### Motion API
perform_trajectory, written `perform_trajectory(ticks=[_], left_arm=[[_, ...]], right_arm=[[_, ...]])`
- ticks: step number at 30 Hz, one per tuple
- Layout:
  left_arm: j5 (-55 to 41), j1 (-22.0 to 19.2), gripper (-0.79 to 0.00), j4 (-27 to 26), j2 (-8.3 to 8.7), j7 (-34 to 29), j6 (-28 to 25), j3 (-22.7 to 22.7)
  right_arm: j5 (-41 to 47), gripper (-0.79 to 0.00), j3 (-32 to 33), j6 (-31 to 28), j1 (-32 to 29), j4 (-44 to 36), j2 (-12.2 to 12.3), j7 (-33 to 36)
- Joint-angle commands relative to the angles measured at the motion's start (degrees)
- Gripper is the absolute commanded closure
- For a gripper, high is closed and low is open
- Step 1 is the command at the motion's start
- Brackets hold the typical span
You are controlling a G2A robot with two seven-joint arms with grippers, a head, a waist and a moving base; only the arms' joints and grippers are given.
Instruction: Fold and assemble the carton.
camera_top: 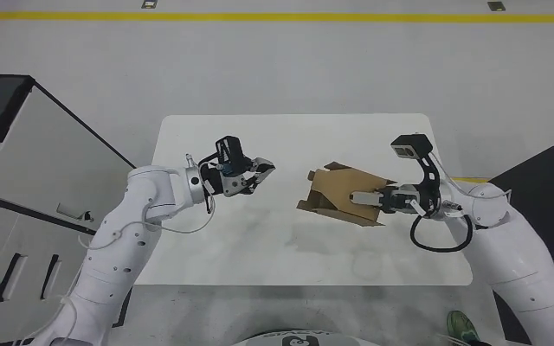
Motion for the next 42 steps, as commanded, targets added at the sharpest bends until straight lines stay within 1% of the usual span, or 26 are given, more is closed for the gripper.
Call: perform_trajectory(ticks=[1, 6, 8, 15, 17, 21, 30, 37, 42], left_arm=[[-1.1, -0.4, 0.000, 0.0, -0.02, -1.0, 0.1, 0.4], [-3.4, -0.9, 0.000, 0.6, 0.13, -2.1, 0.0, 0.1], [-3.9, -1.0, 0.000, 0.2, 0.20, -1.5, -0.2, -0.2], [-3.8, -0.8, 0.000, 0.1, 0.19, -1.6, 0.2, -0.1], [-4.3, -0.3, 0.000, 0.0, 0.19, -1.2, 0.6, 0.0], [-4.8, -0.6, 0.000, 0.4, 0.43, -1.8, -1.6, 0.0], [-6.2, -0.5, 0.000, -0.4, 0.69, -1.2, -2.9, 0.2], [-6.3, -0.9, 0.000, -1.1, 0.68, -0.5, -4.0, 1.7], [-6.8, -1.3, 0.000, -1.3, 0.47, 0.3, -3.2, 3.2]], right_arm=[[1.1, 0.000, -0.7, 0.4, 0.8, 0.1, 0.0, 0.4], [2.2, 0.000, -2.4, 1.1, 3.0, 1.4, -0.2, 1.1], [2.8, 0.000, -3.1, 1.2, 3.9, 1.8, -0.4, 1.2], [2.9, 0.000, -3.2, 1.2, 4.0, 2.1, -0.4, 1.2], [1.7, 0.000, -3.5, 1.8, 3.6, 0.3, -0.5, 0.0], [1.3, 0.000, -3.8, 0.8, 3.5, 1.7, -0.9, 0.7], [2.6, 0.000, -3.3, 0.3, 3.7, 3.8, -1.6, 0.3], [3.5, 0.000, -2.8, 0.4, 3.6, 4.5, -2.0, 0.4], [3.7, 0.000, -2.7, 0.6, 3.5, 4.5, -2.3, 0.6]])
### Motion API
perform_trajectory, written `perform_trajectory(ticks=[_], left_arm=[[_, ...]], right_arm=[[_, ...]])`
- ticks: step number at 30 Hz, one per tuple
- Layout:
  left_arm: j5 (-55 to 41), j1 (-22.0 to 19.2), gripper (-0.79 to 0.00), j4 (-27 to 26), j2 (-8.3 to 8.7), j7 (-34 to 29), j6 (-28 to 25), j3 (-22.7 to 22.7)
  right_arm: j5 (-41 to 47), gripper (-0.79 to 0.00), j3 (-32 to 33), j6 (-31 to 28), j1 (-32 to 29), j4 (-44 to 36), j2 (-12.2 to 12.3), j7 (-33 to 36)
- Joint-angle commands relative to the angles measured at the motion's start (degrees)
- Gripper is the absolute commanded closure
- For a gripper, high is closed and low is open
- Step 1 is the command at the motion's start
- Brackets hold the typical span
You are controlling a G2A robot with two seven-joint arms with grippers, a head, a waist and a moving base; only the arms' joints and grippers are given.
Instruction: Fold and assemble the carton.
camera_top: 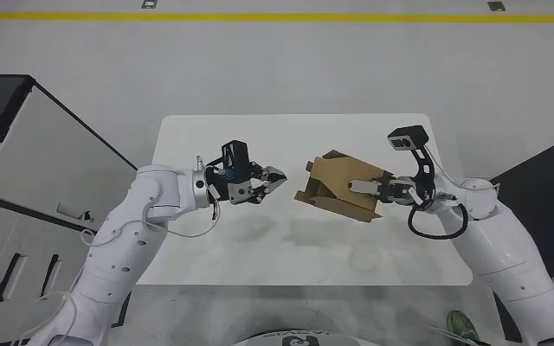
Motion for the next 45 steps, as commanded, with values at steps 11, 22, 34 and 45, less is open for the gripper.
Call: perform_trajectory(ticks=[11, 22, 34, 45], left_arm=[[-0.5, -1.8, 0.000, -0.1, -0.58, 2.0, 0.7, 3.6], [-0.5, -3.3, 0.000, 0.6, -1.00, 3.1, 0.7, 6.0], [-0.3, -4.0, 0.000, 0.6, -1.30, 3.8, 1.2, 7.6], [-0.3, -4.7, 0.000, 0.6, -1.55, 4.0, 0.9, 9.1]], right_arm=[[-0.6, 0.000, 0.0, 0.3, -0.2, 0.2, -0.7, 0.3], [-1.6, 0.000, 0.0, 0.3, -0.3, 0.7, -1.3, 0.3], [-2.4, 0.000, 0.0, 0.3, -0.6, 0.7, -1.9, 0.3], [-2.4, 0.000, 0.5, 0.5, -1.4, 0.0, -2.3, 0.5]])
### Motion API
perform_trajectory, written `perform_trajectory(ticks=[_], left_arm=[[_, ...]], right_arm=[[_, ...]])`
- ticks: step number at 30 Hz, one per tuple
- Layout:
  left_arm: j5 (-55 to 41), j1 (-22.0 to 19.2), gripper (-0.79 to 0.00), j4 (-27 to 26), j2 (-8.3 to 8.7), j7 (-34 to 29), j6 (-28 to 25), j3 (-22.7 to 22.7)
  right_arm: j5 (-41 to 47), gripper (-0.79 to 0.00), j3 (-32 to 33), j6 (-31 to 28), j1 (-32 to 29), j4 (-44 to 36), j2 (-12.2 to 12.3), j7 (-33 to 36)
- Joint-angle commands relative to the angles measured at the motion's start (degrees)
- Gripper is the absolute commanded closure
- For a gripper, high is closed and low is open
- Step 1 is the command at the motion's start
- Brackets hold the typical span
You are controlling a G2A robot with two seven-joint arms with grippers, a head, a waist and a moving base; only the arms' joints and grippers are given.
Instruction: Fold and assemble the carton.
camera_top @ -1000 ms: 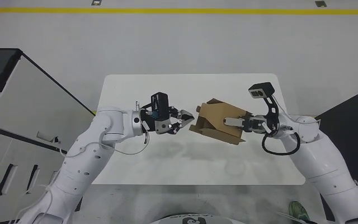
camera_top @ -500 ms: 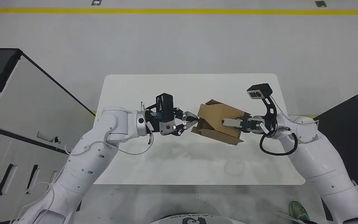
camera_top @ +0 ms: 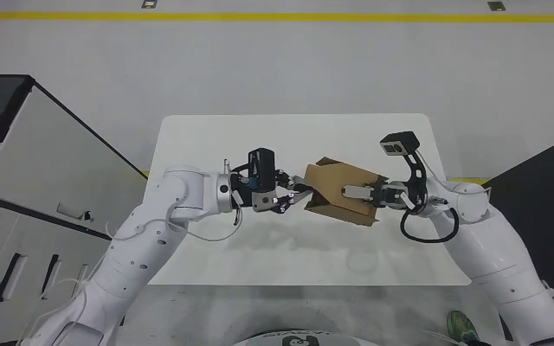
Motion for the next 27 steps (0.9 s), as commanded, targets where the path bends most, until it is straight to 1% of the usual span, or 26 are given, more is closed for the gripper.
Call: perform_trajectory(ticks=[1, 20, 27], left_arm=[[0.0, -0.1, 0.000, 0.0, -0.04, 0.0, 0.0, 0.2], [1.0, -0.6, 0.000, -1.0, -0.11, -1.5, 0.5, 1.2], [0.4, 0.4, 0.000, -1.2, -0.08, -1.7, 3.3, 0.6]], right_arm=[[0.0, 0.000, 0.1, 0.0, -0.2, -0.2, 0.0, 0.0], [0.1, 0.000, 0.3, 0.1, -0.9, -0.9, -0.8, 0.1], [1.0, 0.000, 0.4, 0.0, -1.5, -1.3, -1.1, 0.0]])
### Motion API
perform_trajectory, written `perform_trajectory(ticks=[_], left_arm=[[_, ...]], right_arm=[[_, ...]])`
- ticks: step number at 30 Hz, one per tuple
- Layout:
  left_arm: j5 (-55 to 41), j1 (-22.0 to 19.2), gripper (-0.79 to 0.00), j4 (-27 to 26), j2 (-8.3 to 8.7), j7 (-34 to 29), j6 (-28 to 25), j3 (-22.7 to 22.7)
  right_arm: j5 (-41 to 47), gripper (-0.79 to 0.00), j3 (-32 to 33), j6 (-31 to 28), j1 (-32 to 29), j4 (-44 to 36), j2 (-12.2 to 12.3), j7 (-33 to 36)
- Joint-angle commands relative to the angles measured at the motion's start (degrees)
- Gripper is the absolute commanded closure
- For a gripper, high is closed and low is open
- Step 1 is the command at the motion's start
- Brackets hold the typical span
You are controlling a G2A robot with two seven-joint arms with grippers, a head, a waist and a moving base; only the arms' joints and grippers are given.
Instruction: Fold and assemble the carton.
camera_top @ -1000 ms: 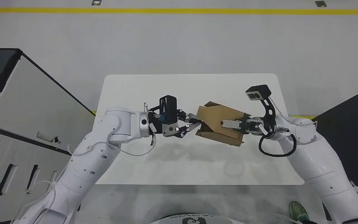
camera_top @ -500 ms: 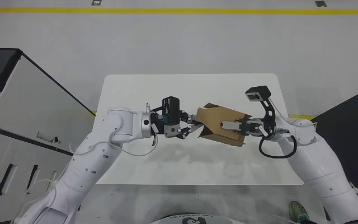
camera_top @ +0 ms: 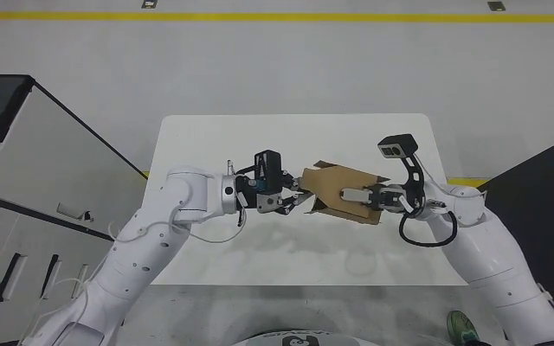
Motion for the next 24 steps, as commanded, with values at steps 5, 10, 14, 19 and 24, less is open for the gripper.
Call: perform_trajectory(ticks=[5, 10, 14, 19, 24], left_arm=[[-0.9, 0.8, 0.000, -0.3, 0.12, 0.1, 1.0, -0.7], [-1.0, 0.8, 0.000, -0.6, 0.15, 0.1, -0.1, -0.5], [-1.0, 0.7, 0.000, -0.7, 0.10, 0.0, -0.2, -0.2], [-0.9, 0.5, 0.000, -0.6, 0.05, -0.6, 0.0, 0.2], [-1.3, 0.7, 0.000, -0.7, 0.01, -1.1, 1.4, 0.2]], right_arm=[[0.5, 0.000, 0.3, 0.4, -0.6, -0.2, -0.2, 0.4], [0.3, 0.000, 0.8, 0.2, -1.0, 0.1, -0.3, 0.2], [0.3, 0.000, 0.8, 0.3, -1.1, 0.1, -0.5, 0.3], [0.4, 0.000, 0.4, 0.3, -0.9, -0.1, -0.9, 0.3], [0.5, 0.000, -0.1, 0.5, -0.8, -0.3, -1.2, 0.5]])
